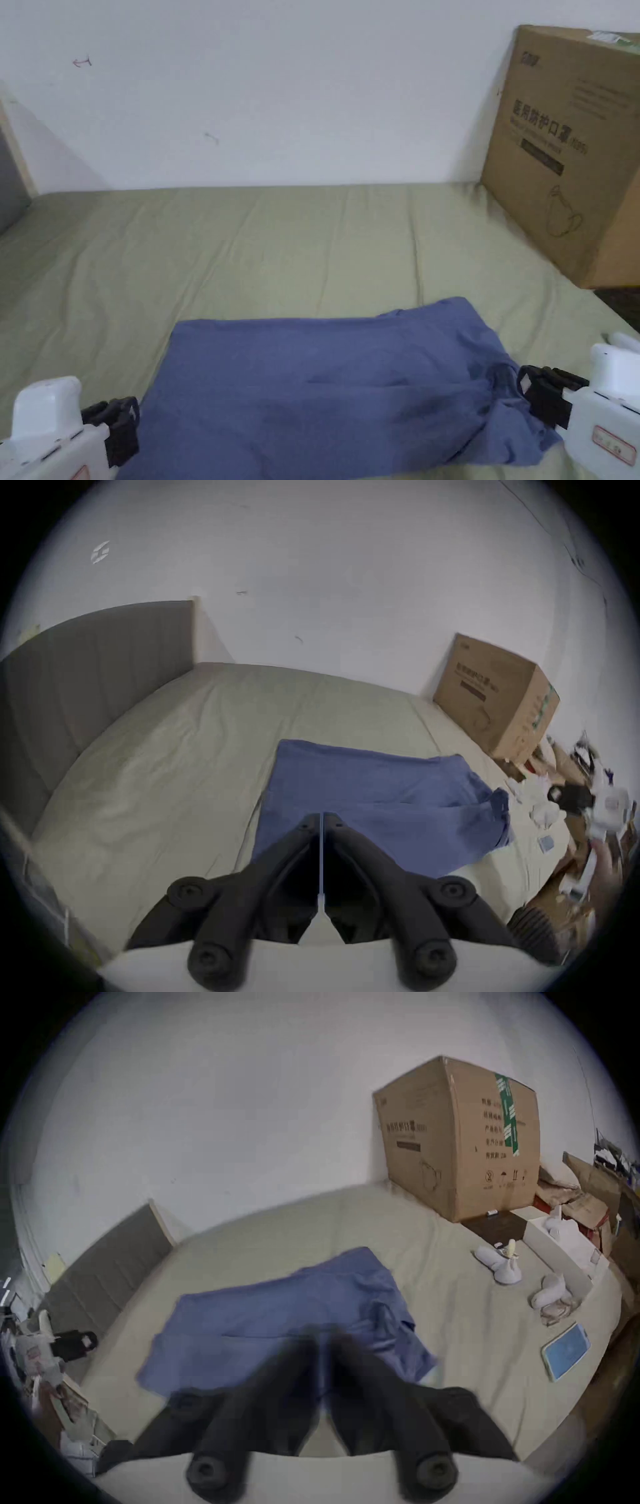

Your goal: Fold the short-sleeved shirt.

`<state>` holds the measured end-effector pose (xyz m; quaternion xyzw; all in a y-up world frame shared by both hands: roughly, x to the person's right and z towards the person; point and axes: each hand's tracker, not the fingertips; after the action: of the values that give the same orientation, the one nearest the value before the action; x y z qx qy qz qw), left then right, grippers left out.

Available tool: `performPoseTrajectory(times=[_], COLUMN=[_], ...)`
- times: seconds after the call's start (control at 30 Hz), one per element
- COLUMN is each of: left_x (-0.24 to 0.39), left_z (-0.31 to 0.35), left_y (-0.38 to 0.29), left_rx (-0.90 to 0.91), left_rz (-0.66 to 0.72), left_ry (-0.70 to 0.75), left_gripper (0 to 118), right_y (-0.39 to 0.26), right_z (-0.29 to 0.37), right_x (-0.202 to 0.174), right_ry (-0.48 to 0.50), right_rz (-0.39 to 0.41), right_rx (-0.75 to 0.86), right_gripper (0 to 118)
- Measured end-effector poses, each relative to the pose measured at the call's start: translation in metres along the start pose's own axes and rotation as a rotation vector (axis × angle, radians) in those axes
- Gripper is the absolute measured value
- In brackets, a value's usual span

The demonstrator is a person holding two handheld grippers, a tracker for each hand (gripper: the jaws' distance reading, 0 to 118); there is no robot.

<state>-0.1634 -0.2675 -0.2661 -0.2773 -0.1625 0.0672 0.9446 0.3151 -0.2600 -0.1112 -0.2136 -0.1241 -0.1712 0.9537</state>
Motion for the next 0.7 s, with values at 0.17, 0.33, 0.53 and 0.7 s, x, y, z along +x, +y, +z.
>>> performPoseTrajectory(times=[0.17, 0.33, 0.53, 0.7], left_x=[-0.008, -0.033, -0.055, -0.063], left_z=[0.032, -0.036, -0.137, -0.2], left_y=[-0.006, 0.011, -0.008, -0.039], left_rx=[0.005, -0.39, -0.577, -0.678], left_rz=[0.02, 0.073, 0.022, -0.015], left_ry=[-0.001, -0.002, 0.096, 0.221], left_gripper=[1, 2, 118, 111], right_y=[-0.007, 0.002, 0.0, -0.008], right_z=[0.027, 0.016, -0.001, -0.011], right_x=[-0.008, -0.013, -0.013, -0.006], right_ry=[0.037, 0.032, 0.054, 0.066], right_rz=[-0.008, 0.027, 0.013, -0.001], right_rx=[0.014, -0.021, -0.088, -0.154], right_gripper=[0, 0, 0, 0])
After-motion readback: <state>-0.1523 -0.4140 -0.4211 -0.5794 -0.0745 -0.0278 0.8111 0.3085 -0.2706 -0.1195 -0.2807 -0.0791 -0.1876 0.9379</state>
